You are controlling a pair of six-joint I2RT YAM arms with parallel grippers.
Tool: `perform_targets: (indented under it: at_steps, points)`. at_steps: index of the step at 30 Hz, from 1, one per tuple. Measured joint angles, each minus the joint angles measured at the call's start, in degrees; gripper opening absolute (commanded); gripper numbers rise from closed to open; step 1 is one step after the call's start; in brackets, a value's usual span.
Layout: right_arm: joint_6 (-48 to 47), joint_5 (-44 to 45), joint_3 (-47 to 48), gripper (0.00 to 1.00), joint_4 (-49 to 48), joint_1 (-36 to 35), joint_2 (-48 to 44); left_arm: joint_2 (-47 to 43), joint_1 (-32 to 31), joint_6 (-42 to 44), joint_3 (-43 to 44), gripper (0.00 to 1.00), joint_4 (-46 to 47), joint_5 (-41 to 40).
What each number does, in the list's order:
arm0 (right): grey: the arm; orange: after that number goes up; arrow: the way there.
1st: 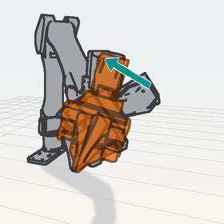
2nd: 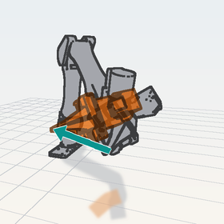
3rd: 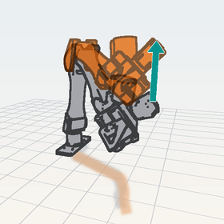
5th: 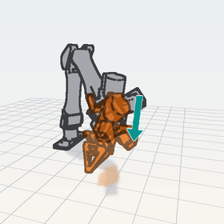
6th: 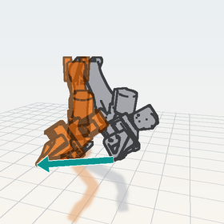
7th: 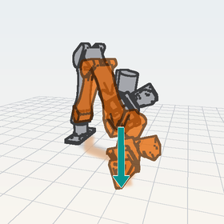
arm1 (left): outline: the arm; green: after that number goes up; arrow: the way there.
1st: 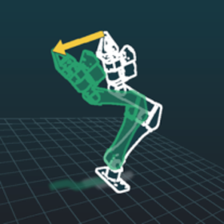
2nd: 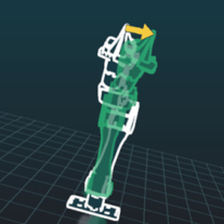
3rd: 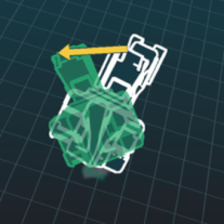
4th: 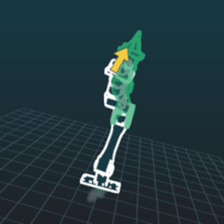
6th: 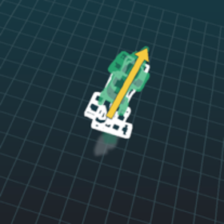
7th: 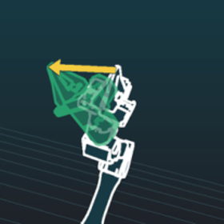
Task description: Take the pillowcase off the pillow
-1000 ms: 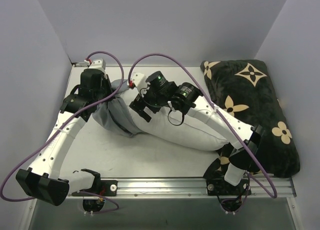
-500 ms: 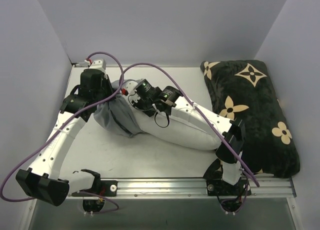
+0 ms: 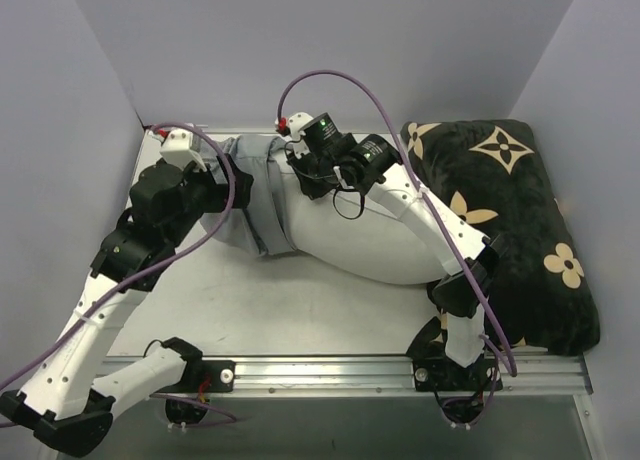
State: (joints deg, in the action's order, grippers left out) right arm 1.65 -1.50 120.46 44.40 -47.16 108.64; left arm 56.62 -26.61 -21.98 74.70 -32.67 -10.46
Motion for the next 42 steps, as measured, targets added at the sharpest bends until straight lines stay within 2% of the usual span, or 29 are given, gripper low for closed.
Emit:
perform_targets:
  at_steps: [4,8,11,13,14,15,16,17,20,21,24,28,34,37,38,39,41,42]
  points:
    - [1.88,0.02,4.09,0.00,2.23,0.15,0.79,-3.26,-8.04,-0.39,-5.95,0.97,3.52,-5.09]
    - [3.37,0.37,7.41,0.00,3.72,-0.07,1.42,-0.55,-15.52,-0.28,-11.50,0.98,7.93,-9.60]
    - [4.22,0.85,8.09,0.00,4.07,-0.44,1.46,3.87,-17.79,-0.31,-13.27,0.98,9.94,-14.49]
    - [4.44,1.11,8.09,0.00,4.44,-0.59,1.46,6.03,-18.16,-0.39,-13.33,0.94,10.62,-18.47]
    - [4.50,1.31,8.07,0.00,4.61,-0.92,1.51,6.62,-18.23,-0.50,-13.33,0.90,10.91,-20.52]
    - [4.52,1.60,8.07,0.00,4.68,-1.03,1.49,6.93,-18.29,-0.70,-13.33,0.77,11.23,-22.69]
    - [4.55,1.92,8.04,0.00,4.70,-1.18,1.49,7.02,-18.36,-1.16,-13.33,0.70,11.80,-25.53]
    - [4.55,2.34,7.98,0.00,4.70,-1.42,1.49,6.99,-18.27,-1.38,-13.33,0.56,12.28,-27.89]
    - [4.52,3.34,6.93,0.00,4.66,-2.62,1.05,6.51,-16.31,-1.51,-13.25,0.38,13.18,-33.38]
    - [4.52,3.65,6.05,0.00,4.61,-3.26,0.59,6.25,-14.29,-1.51,-13.14,0.29,13.29,-34.29]
    - [4.28,4.00,3.91,0.00,4.50,-5.05,-0.90,6.05,-7.89,-1.79,-12.70,0.19,13.40,-34.69]
    - [3.87,3.58,0.22,0.00,2.86,-7.61,-4.00,6.29,-2.62,-1.68,-11.52,0.12,13.75,-34.10]
    - [3.10,2.56,-6.58,0.00,-0.85,-9.90,-9.60,9.11,1.84,-1.11,-7.28,0.10,15.26,-31.63]
    - [3.04,2.45,-9.73,0.00,-3.13,-10.34,-11.50,10.56,5.35,-1.44,-6.34,0.14,16.20,-28.26]
    - [3.04,2.40,-10.95,0.00,-4.17,-10.40,-12.07,10.88,6.60,-1.60,-6.19,0.23,16.24,-26.80]
    - [3.02,2.38,-12.11,0.00,-5.16,-10.51,-12.57,11.23,7.91,-1.73,-6.08,0.25,16.22,-25.27]
    - [3.02,2.38,-14.10,0.00,-6.84,-10.56,-13.42,11.91,10.38,-2.54,-6.05,0.38,16.20,-22.38]
    - [3.02,2.38,-14.84,0.00,-7.48,-10.56,-13.68,12.24,11.34,-2.71,-6.05,0.41,16.22,-21.09]
